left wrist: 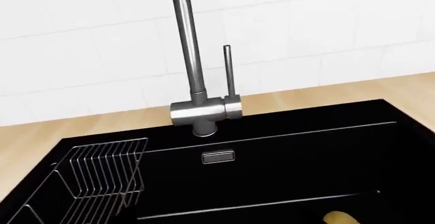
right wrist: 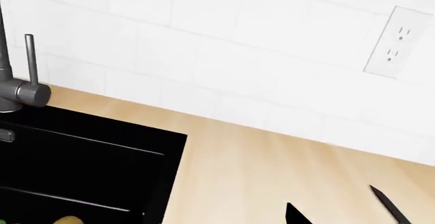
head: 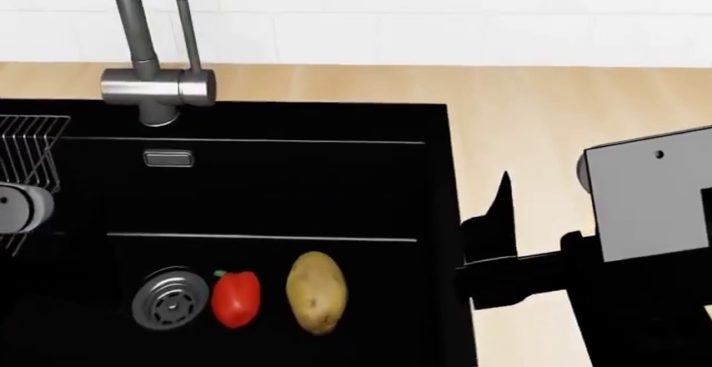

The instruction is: Pick the vegetables from the sink and place them on the cutting board.

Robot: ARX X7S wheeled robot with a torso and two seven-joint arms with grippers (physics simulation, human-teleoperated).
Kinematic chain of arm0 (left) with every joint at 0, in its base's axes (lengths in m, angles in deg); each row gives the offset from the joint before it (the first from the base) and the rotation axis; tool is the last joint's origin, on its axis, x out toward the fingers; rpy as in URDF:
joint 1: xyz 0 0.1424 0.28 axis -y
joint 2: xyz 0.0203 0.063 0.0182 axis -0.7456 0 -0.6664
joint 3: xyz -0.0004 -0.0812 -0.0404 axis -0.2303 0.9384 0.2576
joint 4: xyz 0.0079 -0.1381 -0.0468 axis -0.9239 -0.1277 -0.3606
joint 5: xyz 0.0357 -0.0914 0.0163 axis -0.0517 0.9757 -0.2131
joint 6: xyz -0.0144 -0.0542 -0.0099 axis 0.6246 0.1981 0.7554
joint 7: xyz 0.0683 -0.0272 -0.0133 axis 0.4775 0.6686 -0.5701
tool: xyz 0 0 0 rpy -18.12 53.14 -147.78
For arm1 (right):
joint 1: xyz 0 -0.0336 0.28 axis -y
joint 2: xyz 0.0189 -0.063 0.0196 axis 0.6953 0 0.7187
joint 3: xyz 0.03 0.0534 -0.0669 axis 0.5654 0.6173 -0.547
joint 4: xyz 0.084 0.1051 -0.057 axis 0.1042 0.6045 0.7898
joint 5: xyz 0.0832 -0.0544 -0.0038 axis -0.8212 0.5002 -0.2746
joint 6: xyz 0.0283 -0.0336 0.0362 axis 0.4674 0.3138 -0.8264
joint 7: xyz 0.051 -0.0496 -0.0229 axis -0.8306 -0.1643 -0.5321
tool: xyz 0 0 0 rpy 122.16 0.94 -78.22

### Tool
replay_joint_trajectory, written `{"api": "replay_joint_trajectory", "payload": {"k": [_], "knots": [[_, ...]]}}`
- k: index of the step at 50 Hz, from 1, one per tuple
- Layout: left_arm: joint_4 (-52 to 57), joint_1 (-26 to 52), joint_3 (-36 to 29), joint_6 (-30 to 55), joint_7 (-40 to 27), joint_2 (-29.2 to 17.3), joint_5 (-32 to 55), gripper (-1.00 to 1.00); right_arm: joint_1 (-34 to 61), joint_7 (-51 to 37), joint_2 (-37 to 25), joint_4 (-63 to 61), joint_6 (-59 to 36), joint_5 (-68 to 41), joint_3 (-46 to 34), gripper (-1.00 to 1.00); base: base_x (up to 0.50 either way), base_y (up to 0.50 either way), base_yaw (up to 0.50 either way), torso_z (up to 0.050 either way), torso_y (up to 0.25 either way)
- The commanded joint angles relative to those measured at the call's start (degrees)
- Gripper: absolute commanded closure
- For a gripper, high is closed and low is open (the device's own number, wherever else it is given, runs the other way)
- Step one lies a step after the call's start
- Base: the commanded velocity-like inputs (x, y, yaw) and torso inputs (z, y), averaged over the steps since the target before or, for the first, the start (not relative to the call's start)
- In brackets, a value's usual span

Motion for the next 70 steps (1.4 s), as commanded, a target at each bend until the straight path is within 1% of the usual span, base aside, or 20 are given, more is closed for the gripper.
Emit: {"api": "replay_joint_trajectory", "payload": {"k": [1, 6, 10, 18, 21, 25, 30, 34, 35, 37, 39, 42, 47, 48, 49, 51, 57, 60, 66, 70], "knots": [[0.33, -0.52, 0.33, -0.22, 1.06, 1.10, 0.07, -1.00, -0.48, -1.82, -0.98, 1.21, 1.21, -4.43, 2.18, -1.00, 0.50, 0.13, 0.00, 0.000, 0.010], [0.53, -2.10, -0.05, -0.76, 1.08, 1.25, 0.34, -1.00, -1.01, -1.83, -1.57, 1.66, 2.47, -4.60, 1.81, -1.00, 0.50, 0.13, 0.00, 0.000, 0.000], [0.99, -1.89, -1.58, 0.07, 0.70, 1.92, 0.69, -1.00, -0.76, -2.15, -1.11, 1.46, 2.80, -5.83, 3.40, -1.00, 0.33, 0.10, 0.00, 0.000, 0.003], [-6.55, 1.87, -5.64, 2.37, 1.30, 5.08, 2.13, -1.00, -0.49, -3.11, -0.88, 2.31, 2.40, -7.50, 3.38, -1.00, 0.00, 0.00, 0.00, 0.000, 0.000], [-8.85, 2.58, -7.60, 1.31, 0.54, 6.33, 1.72, -1.00, -0.47, -3.76, -0.91, 2.21, 1.79, -8.43, 3.66, -1.00, 0.00, 0.00, 0.00, 0.000, 0.000], [-16.94, 5.10, -8.99, -1.09, 0.13, 8.98, 1.19, -1.00, -0.61, -4.81, -1.42, 1.76, 1.11, -10.28, 5.05, -1.00, 0.00, 0.00, 0.00, 0.000, 0.000], [-26.13, 7.90, -12.49, -3.71, 0.69, 9.52, 0.43, -1.00, -2.69, -4.88, -1.97, 1.80, 2.60, -10.02, 4.45, -1.00, 0.00, 0.00, 0.00, 0.000, 0.000], [-31.84, 11.01, -17.39, -4.05, 2.26, 7.33, -0.32, -1.00, -2.63, -5.58, -2.10, 1.86, 2.38, -10.84, 4.54, -1.00, 0.00, 0.00, 0.00, 0.000, 0.000], [-33.30, 12.00, -17.01, -2.40, 3.03, 7.28, 0.37, -1.00, -2.78, -5.64, -2.14, 1.90, 2.59, -10.83, 4.42, -1.00, 0.00, 0.00, 0.00, 0.000, 0.000], [-34.92, 12.57, -19.67, -4.39, 3.60, 5.85, -0.48, -1.00, -3.40, -5.32, -2.33, 2.16, 3.81, -10.12, 3.76, -1.00, 0.00, 0.00, 0.00, 0.000, 0.000], [-38.56, 13.65, -19.64, -4.59, 4.29, 6.37, -0.18, -1.00, -4.20, -4.89, -2.39, 2.61, 5.30, -9.06, 2.72, -1.00, 0.00, 0.00, 0.00, 0.000, 0.000], [-43.47, 15.46, -16.74, -4.61, 4.41, 8.00, 0.62, -1.00, -4.70, -4.81, -2.25, 2.89, 5.92, -8.79, 1.77, -1.00, 0.00, 0.00, 0.00, 0.000, 0.000], [-53.73, 19.93, -20.79, -9.18, 6.21, 7.97, -1.02, -1.00, -3.05, -5.97, -2.45, 3.37, 4.32, -10.52, 2.47, -1.00, 0.00, 0.00, 0.00, 0.000, 0.000], [-56.10, 20.92, -18.88, -8.58, 6.20, 9.02, -0.22, -1.00, -2.91, -6.24, -2.37, 3.31, 4.16, -10.86, 2.71, -1.00, 0.00, 0.00, 0.00, 0.000, 0.000], [-57.58, 21.49, -18.82, -9.02, 5.94, 9.24, -0.46, -1.00, -2.97, -6.32, -2.42, 3.31, 4.23, -10.90, 2.63, -1.00, 0.00, 0.00, 0.00, 0.000, 0.000], [-60.46, 21.64, -23.89, -12.95, 6.79, 8.59, -2.67, -1.00, -3.80, -5.99, -2.67, 3.56, 5.21, -10.20, 1.84, -1.00, 0.00, 0.00, 0.00, 0.000, 0.000], [-61.75, 21.07, -24.62, -13.19, 6.61, 8.95, -2.53, -1.00, -4.44, -6.26, -2.89, 3.87, 5.80, -10.43, 1.59, -1.00, 0.00, 0.00, 0.00, 0.000, 0.000], [-59.45, 19.86, -26.34, -11.47, 7.25, 7.98, -2.31, -1.00, -4.68, -6.22, -3.27, 4.18, 6.16, -10.40, 1.46, -1.00, 0.00, 0.00, 0.00, 0.000, 0.000], [-60.39, 18.70, -29.81, -11.97, 8.03, 7.97, -2.70, -1.00, -6.24, -5.67, -3.42, 4.56, 8.11, -9.44, 0.49, -1.00, 0.00, 0.00, 0.00, 0.000, 0.000], [-59.94, 18.47, -30.02, -11.23, 8.17, 8.07, -2.23, -1.00, -6.76, -5.73, -3.75, 4.57, 8.44, -9.63, 0.65, -1.00, 0.00, 0.00, 0.00, 0.000, 0.000]]}}
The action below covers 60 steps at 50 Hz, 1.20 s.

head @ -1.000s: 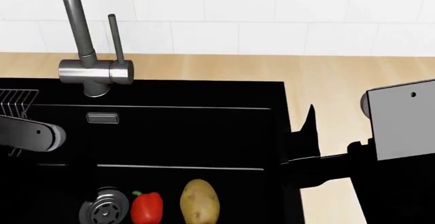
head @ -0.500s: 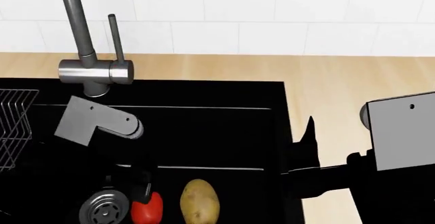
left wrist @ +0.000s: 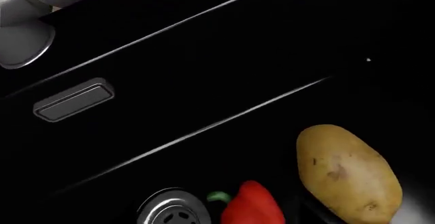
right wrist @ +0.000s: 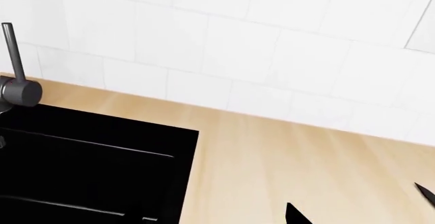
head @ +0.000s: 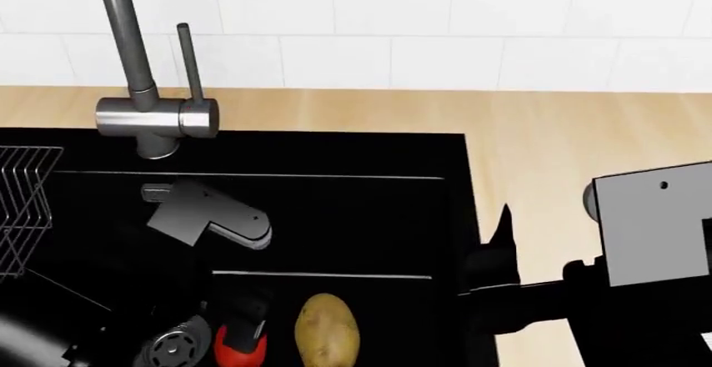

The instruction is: Pick the vegetables from the sink and place them on the cutting board.

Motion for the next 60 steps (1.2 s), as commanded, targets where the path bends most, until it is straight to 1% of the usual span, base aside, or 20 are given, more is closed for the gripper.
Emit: {"api": "replay_joint_trajectory", "payload": {"k": [1, 10, 16, 17, 18, 19, 21, 26, 35, 37, 53, 57, 60], "knots": [[-2.11, -0.78, -2.34, -0.59, 2.51, 1.07, -0.35, -1.00, -1.89, 1.51, 0.39, 0.70, 1.98, 1.06, 0.74, -1.00, 0.00, 0.00, 0.00, 0.000, 0.000], [-3.25, -0.49, -3.56, -0.68, 2.61, 1.38, -0.18, -1.00, -2.59, 1.39, 0.09, 0.93, 2.64, 0.87, 0.40, -1.00, 0.00, 0.00, 0.00, 0.000, 0.000], [-6.17, 0.46, -4.11, -3.30, 3.07, 1.90, -0.25, -1.00, -3.15, 1.15, -0.07, 0.79, 2.88, 0.49, 0.35, -1.00, 0.00, 0.00, 0.00, 0.000, 0.000], [-5.97, 0.41, -5.23, -5.11, 3.55, 1.66, -0.66, -1.00, -3.24, 1.14, -0.12, 0.84, 2.96, 0.47, 0.37, -1.00, 0.00, 0.00, 0.00, 0.000, 0.000], [-6.53, 0.61, -4.60, -4.69, 3.34, 1.93, -0.38, -1.00, -3.28, 1.13, -0.19, 0.87, 3.00, 0.46, 0.30, -1.00, 0.00, 0.00, 0.00, 0.000, 0.000], [-7.21, 0.85, -3.61, -6.03, 3.15, 2.19, -0.15, -1.00, -3.35, 1.16, -0.23, 0.92, 3.07, 0.41, 0.29, -1.00, 0.00, 0.00, 0.00, 0.000, 0.000], [-8.79, 1.44, -3.68, -6.97, 3.22, 2.42, -0.25, -1.00, -3.61, 1.23, -0.38, 0.92, 3.32, 0.51, 0.11, -1.00, 0.00, 0.00, 0.00, 0.008, 0.000], [-10.85, 1.46, -5.12, -9.21, 3.35, 2.36, -0.92, -1.00, -4.49, 1.65, -0.66, 1.09, 4.43, 1.05, -0.23, -1.00, 0.00, 0.00, 0.00, 0.022, -0.005], [-13.24, 2.00, -4.86, -9.67, 2.76, 2.76, -0.52, -1.00, -5.62, 2.14, -1.01, 1.39, 5.87, 1.69, -0.83, -1.00, 0.00, 0.00, 0.00, 0.029, -0.036], [-13.84, 1.85, -5.71, -9.94, 3.42, 2.89, -0.44, -1.00, -5.05, 1.85, -1.18, 1.44, 5.32, 1.15, -0.70, -1.00, 0.00, 0.00, 0.00, 0.029, -0.062], [-15.97, 1.77, -6.79, -10.47, 2.99, 3.03, 0.04, -1.00, -6.63, 2.19, -1.63, 1.52, 7.10, 1.56, -1.28, -1.00, 0.00, 0.00, 0.00, 0.029, -0.139], [-19.75, 2.94, -6.48, -12.38, 2.35, 3.89, -0.16, -1.00, -7.09, 2.27, -1.80, 1.47, 7.49, 1.59, -1.28, -1.00, 0.00, 0.00, 0.00, 0.030, -0.146], [-20.41, 3.01, -6.74, -12.84, 2.30, 3.92, -0.11, -1.00, -7.71, 2.54, -1.91, 1.59, 8.09, 1.90, -1.39, -1.00, 0.00, 0.00, 0.00, 0.030, -0.146]]}}
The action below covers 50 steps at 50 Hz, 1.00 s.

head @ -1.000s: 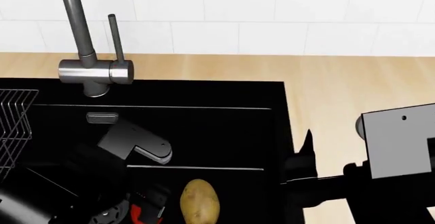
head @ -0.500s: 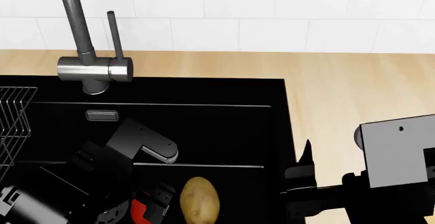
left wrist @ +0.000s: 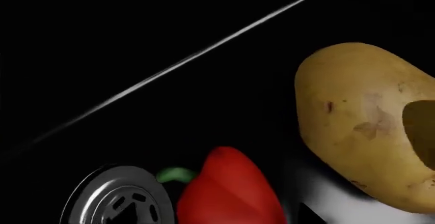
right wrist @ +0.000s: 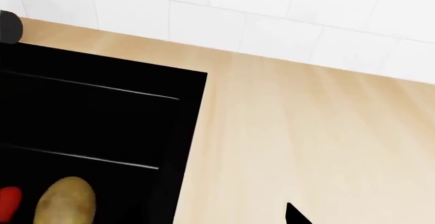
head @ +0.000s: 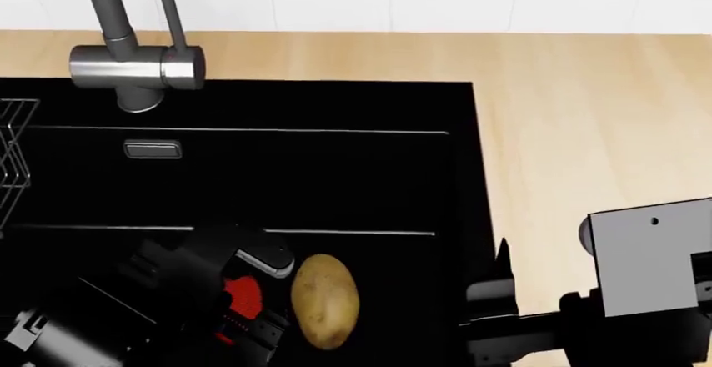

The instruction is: Pick the vegetables from the sink and place them on the cutting board.

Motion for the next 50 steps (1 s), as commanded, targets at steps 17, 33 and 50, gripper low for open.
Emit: {"api": "replay_joint_trajectory", "payload": {"k": [17, 33, 50], "knots": [[-5.55, 0.76, 1.17, -3.21, -0.85, 2.00, 0.88, -1.00, -2.46, 1.75, 0.36, 0.26, 2.24, 0.93, 0.67, -1.00, 0.00, 0.00, 0.00, 0.026, -0.129], [22.05, -3.85, 8.43, 11.90, -7.94, -2.36, 6.21, 1.00, -1.56, 1.01, 0.20, 0.27, 1.94, -0.20, 0.35, -1.00, 0.00, 0.00, 0.00, 0.000, 0.000], [43.11, -8.92, 14.47, 22.38, -10.70, -5.42, 11.64, 1.00, -0.76, 0.54, 0.05, 0.41, 1.96, -1.02, -0.31, -1.00, 0.00, 0.00, 0.00, 0.007, 0.149]]}}
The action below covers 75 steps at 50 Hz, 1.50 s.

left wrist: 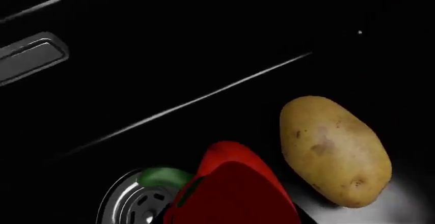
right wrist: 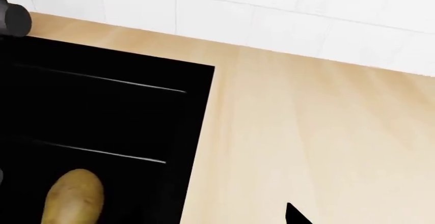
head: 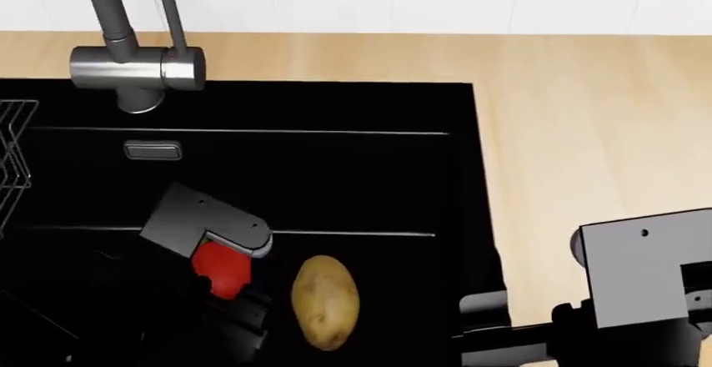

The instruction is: Pick the vegetables from the sink and place them on the cutting board.

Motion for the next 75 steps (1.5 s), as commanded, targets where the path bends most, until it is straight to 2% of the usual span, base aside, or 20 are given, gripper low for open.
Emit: {"api": "replay_joint_trajectory", "payload": {"k": [1, 9, 14, 15, 16, 21, 22, 27, 32, 36, 41, 50, 63, 70, 75], "knots": [[13.92, -3.04, 6.13, 7.22, -0.69, -1.02, 3.75, 1.00, 0.89, 0.75, 0.92, 0.17, -0.44, -0.27, 1.08, -1.00, 0.01, 0.00, 0.00, 0.012, 0.250], [18.45, -2.25, 10.40, 10.96, -1.02, -1.64, 6.01, 1.00, 3.10, -0.08, 1.25, 0.83, -2.02, -1.75, 0.09, -1.00, 0.00, 0.00, 0.00, 0.012, 0.250], [22.46, -0.39, 15.07, 14.22, -1.21, -2.25, 8.52, 1.00, 8.68, -2.12, 1.84, 2.53, -5.97, -4.98, -2.06, -1.00, 0.00, 0.00, 0.00, 0.008, 0.062], [22.38, 0.69, 17.03, 14.97, -4.02, -2.95, 12.55, 1.00, 11.10, -2.38, 2.32, 3.72, -7.84, -5.82, -3.59, -1.00, 0.00, 0.00, 0.00, 0.000, 0.000], [21.35, 1.88, 17.95, 14.99, -9.66, -4.95, 20.20, 1.00, 13.21, -2.80, 3.05, 4.93, -9.04, -6.19, -4.77, -1.00, 0.00, 0.00, 0.00, 0.000, 0.000], [20.49, 4.60, 20.32, 14.90, -25.19, -9.63, 41.22, 1.00, 21.79, -3.61, 6.61, 12.57, -15.25, -8.37, -10.60, -1.00, 0.00, 0.00, 0.00, 0.000, 0.000], [20.03, 5.03, 21.00, 14.85, -28.15, -10.37, 45.22, 1.00, 22.97, -2.75, 7.25, 13.84, -13.75, -6.73, -12.14, -1.00, 0.00, 0.00, 0.00, 0.000, 0.000], [18.11, 7.88, 22.89, 14.53, -37.82, -13.13, 58.90, 1.00, 28.25, -0.41, 10.70, 23.33, -14.91, -5.90, -17.40, -1.00, 0.00, 0.00, 0.00, 0.000, 0.000], [16.55, 12.66, 22.15, 13.15, -51.11, -18.62, 78.25, 1.00, 32.78, 1.11, 14.22, 31.42, -14.54, -6.59, -19.22, -1.00, 0.00, 0.00, 0.00, 0.000, 0.000], [18.15, 13.91, 19.85, 11.04, -56.87, -22.78, 87.40, 1.00, 36.62, 4.47, 16.00, 37.16, -14.41, -5.43, -23.56, -1.00, 0.00, 0.00, 0.00, 0.000, 0.000], [22.54, 11.25, 18.69, 7.49, -61.16, -27.07, 95.05, 1.00, 40.31, 12.55, 19.49, 48.71, -10.32, -1.15, -30.94, -1.00, 0.00, 0.00, 0.00, 0.000, 0.000], [21.73, 13.63, 19.89, 5.91, -61.07, -30.90, 96.75, 1.00, 44.03, 25.33, 25.20, 67.52, -1.08, 7.58, -42.36, -1.00, 0.00, 0.00, 0.00, 0.000, 0.000], [22.61, 9.85, 21.71, 5.50, -58.23, -31.31, 95.06, 1.00, 50.21, 39.92, 34.88, 93.49, 10.03, 16.89, -54.35, -1.00, 0.00, 0.00, 0.00, 0.000, 0.000], [21.28, 8.03, 24.65, 8.44, -50.95, -29.83, 86.86, 1.00, 53.72, 37.62, 35.15, 100.19, 17.98, -4.29, -76.00, -1.00, 0.00, 0.00, 0.00, 0.000, 0.000], [20.58, 5.80, 25.89, 9.35, -37.69, -27.78, 72.13, 1.00, 55.19, 36.76, 35.15, 100.92, 21.44, -14.77, -86.39, -1.00, 0.00, 0.00, 0.00, 0.000, 0.000]]}}
